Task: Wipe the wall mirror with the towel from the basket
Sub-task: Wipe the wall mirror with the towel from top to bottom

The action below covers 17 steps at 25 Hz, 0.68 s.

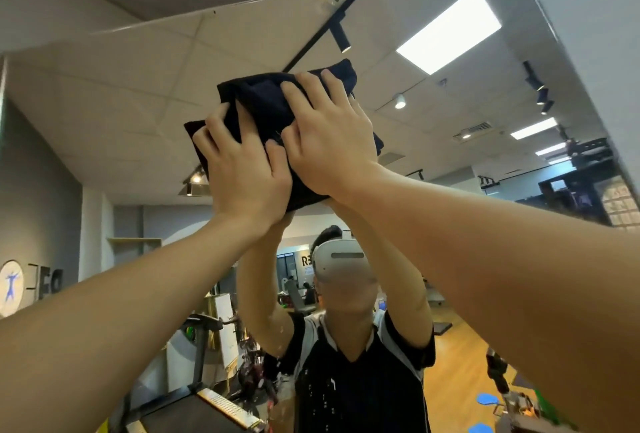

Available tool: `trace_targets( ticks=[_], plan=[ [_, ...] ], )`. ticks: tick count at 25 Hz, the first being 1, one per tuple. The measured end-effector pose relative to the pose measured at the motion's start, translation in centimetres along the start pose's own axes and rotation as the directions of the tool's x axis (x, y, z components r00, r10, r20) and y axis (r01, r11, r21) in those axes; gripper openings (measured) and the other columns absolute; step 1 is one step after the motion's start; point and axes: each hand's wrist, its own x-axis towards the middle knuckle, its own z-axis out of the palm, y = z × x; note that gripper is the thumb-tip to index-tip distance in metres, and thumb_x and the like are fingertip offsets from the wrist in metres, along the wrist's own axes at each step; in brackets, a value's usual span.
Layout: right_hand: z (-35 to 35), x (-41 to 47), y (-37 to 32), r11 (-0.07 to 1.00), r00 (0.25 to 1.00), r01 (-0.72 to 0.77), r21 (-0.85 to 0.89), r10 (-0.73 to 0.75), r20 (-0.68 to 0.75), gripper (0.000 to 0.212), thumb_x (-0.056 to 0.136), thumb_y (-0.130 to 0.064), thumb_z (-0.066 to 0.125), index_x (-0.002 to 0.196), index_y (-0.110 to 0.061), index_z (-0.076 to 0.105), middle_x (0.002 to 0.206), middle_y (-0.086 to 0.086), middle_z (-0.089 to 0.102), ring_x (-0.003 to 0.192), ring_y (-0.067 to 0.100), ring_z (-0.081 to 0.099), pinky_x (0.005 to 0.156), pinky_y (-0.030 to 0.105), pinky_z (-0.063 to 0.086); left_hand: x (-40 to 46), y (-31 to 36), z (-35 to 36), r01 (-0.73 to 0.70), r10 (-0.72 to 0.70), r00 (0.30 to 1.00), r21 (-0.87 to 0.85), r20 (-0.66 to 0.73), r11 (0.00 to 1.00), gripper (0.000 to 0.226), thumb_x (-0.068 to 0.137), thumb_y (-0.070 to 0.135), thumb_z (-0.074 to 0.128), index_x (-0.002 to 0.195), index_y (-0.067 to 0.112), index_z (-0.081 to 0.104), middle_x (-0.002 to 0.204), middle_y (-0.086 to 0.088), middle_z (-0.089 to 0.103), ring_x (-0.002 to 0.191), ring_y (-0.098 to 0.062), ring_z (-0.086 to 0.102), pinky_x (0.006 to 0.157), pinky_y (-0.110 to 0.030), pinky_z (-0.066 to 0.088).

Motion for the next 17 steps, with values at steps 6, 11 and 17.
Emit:
trace_targets(
  ticks=[6, 11, 17],
  plan=[
    [-3.2, -0.3, 8.7, 1.0, 1.0, -0.012, -0.019, 0.012, -0.016, 0.053, 0.098, -0.038, 0.041, 0.146, -0.02, 0.05, 0.151, 0.003, 0.049, 0.146, 0.031, 0.036, 0.114, 0.05, 0.037, 0.3, 8.1, 3.5, -0.014, 0.014, 1.0, -0.012, 0.011, 1.0, 0.062, 0.093, 0.038, 0.034, 0.15, 0.011, 0.04, 0.152, -0.017, 0.032, 0.129, -0.036, 0.033, 0.105, -0.04, 0.04],
    [-6.0, -0.7, 15.6, 0.998, 0.999, -0.031, -0.046, 0.029, -0.03, 0.054, 0.098, -0.039, 0.035, 0.146, -0.02, 0.05, 0.151, 0.002, 0.05, 0.144, 0.028, 0.037, 0.112, 0.049, 0.041, 0.5, 14.9, 6.6, -0.039, 0.039, 0.999, -0.015, 0.02, 0.999, 0.061, 0.096, 0.035, 0.041, 0.152, 0.011, 0.038, 0.152, -0.018, 0.032, 0.129, -0.035, 0.035, 0.104, -0.045, 0.046],
    [-9.0, -1.0, 22.3, 0.998, 0.999, -0.045, -0.049, 0.044, -0.026, 0.052, 0.098, -0.036, 0.04, 0.146, -0.019, 0.049, 0.151, 0.001, 0.048, 0.143, 0.026, 0.038, 0.107, 0.048, 0.046, 0.6, 21.5, 9.5, -0.04, 0.04, 0.999, -0.008, 0.022, 0.999, 0.063, 0.095, 0.036, 0.041, 0.153, 0.011, 0.037, 0.152, -0.017, 0.033, 0.129, -0.037, 0.036, 0.105, -0.049, 0.045]
  ],
)
